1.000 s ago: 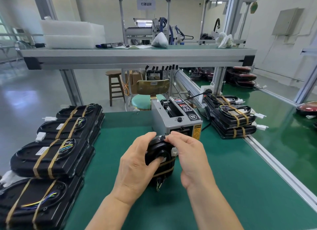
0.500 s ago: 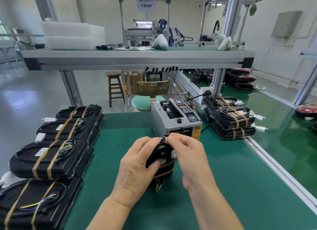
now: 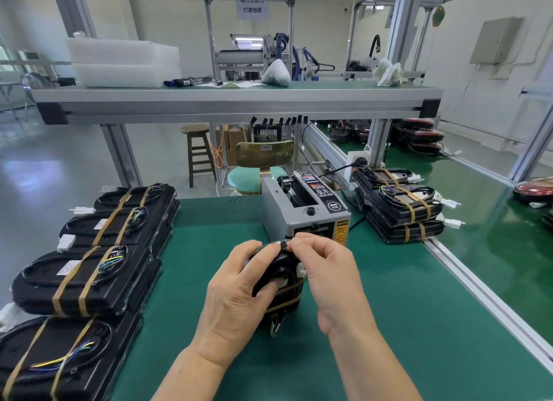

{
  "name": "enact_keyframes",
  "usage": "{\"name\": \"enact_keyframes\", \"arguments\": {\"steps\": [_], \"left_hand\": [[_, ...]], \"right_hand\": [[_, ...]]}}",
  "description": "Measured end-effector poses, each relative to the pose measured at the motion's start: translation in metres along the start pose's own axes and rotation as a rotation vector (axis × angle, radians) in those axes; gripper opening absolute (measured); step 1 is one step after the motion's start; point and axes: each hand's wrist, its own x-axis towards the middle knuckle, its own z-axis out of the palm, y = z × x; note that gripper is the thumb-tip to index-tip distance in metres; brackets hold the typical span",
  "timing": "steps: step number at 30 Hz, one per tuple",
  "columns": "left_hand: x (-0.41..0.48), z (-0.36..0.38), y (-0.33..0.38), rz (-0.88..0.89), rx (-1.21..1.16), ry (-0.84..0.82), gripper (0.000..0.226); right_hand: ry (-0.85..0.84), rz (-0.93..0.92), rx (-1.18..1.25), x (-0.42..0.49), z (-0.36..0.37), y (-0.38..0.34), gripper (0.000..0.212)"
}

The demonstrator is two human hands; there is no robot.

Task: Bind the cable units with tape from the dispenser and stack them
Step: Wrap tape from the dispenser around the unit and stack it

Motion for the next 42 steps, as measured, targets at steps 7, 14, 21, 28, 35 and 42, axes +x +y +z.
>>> {"name": "enact_keyframes", "arguments": {"steps": [7, 14, 21, 28, 35, 42], "left_hand": [[0.000, 0.000, -0.002, 0.022, 0.012, -0.003, 0.070], [0.001, -0.001, -0.002, 0.001, 0.043, -0.028, 0.067], [0.004, -0.005, 0.001, -0.013, 0.077, -0.084, 0.067], [0.010, -0.010, 0.005, 0.010, 0.092, -0.137, 0.068], [0.024, -0.007, 0.012, 0.030, 0.373, -0.207, 0.073], [0.052, -0.005, 0.028, 0.063, 0.762, -0.349, 0.064]], "right_hand": [[0.083, -0.093, -0.128, 0.003, -0.006, 0.015, 0.008], [0.077, -0.046, -0.086, 0.005, -0.015, 0.024, 0.018], [0.063, -0.057, -0.079, 0.007, -0.015, 0.026, 0.019], [0.056, -0.065, -0.070, 0.008, -0.014, 0.028, 0.019], [0.075, -0.087, -0.115, 0.010, -0.006, 0.026, 0.017], [0.047, -0.056, -0.084, 0.004, 0.003, 0.023, 0.026]]}}
